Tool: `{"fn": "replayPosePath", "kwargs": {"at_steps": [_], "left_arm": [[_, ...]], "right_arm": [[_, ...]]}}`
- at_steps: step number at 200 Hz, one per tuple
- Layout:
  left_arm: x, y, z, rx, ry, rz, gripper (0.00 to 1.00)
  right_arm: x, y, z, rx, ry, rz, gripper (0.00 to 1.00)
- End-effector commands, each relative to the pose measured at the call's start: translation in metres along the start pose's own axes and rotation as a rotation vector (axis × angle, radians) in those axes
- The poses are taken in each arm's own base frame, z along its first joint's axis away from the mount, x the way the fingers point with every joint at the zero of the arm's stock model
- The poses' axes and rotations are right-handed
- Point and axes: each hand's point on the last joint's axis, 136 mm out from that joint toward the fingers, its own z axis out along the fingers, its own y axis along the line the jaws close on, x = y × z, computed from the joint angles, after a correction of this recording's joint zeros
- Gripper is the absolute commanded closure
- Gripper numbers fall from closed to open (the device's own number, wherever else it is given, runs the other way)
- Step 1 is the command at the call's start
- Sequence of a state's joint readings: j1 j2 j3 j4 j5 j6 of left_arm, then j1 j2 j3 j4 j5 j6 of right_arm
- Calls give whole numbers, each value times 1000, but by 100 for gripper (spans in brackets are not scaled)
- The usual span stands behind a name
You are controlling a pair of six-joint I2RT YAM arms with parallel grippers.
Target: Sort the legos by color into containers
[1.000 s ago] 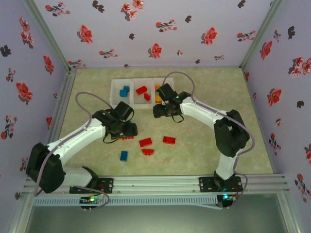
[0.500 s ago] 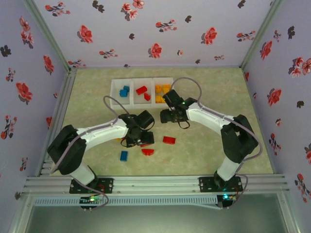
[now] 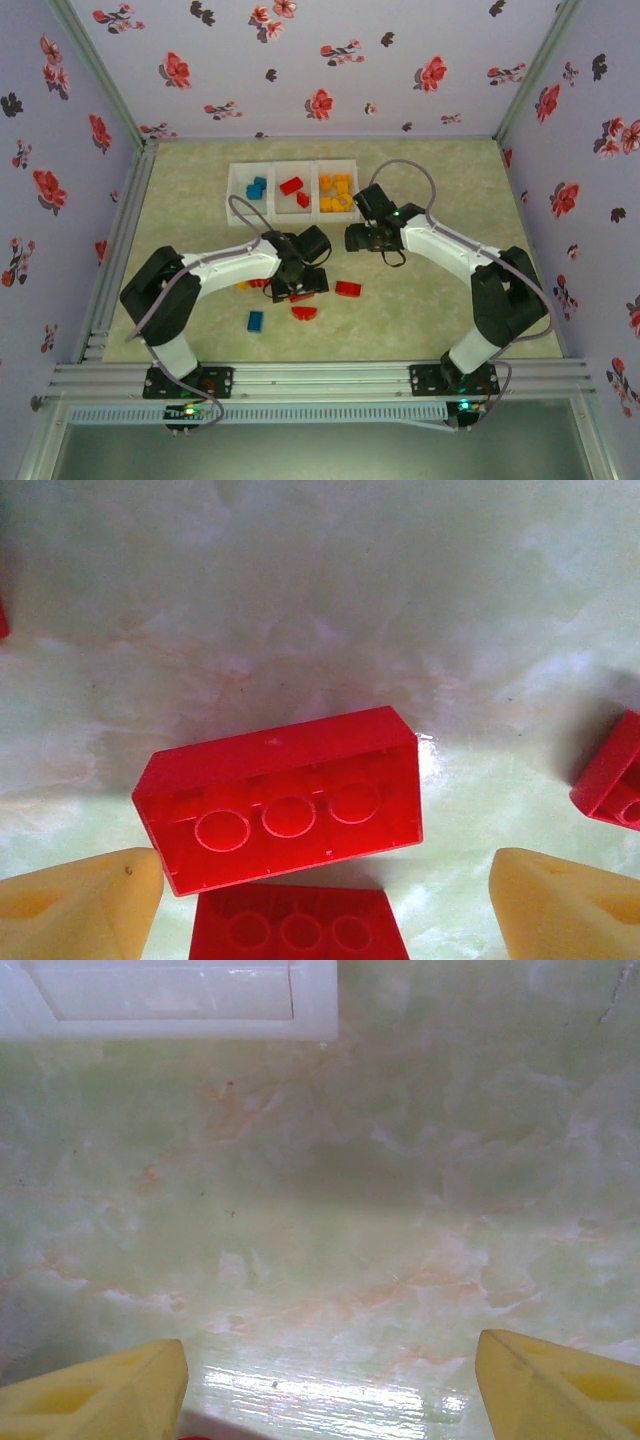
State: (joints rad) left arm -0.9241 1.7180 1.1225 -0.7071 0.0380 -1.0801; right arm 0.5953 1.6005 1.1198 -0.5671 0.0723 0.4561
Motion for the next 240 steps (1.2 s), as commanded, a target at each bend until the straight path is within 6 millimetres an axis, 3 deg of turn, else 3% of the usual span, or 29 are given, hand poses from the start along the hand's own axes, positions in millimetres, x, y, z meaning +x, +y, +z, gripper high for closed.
{"fn": "replayPosePath", "kwargs": {"at_steps": [1,61,159,206,240], "left_arm": [[1,5,4,-40,7,-16,15],[-7,6,-19,-66,-47,13,11],[-12,10,9,-131,-6,39,12],[-17,13,18,-143,-1,42,23],[-22,14,23,-150,-4,50,40]], "right_arm": [[-2,2,-1,-24,-12,6,23],[-3,7,4,-45,-8,14,24],[-4,5,1,-31,-5,3,24],[-5,3,1,-24,-5,1,24],[-5,3,0,-20,-5,0,24]]}}
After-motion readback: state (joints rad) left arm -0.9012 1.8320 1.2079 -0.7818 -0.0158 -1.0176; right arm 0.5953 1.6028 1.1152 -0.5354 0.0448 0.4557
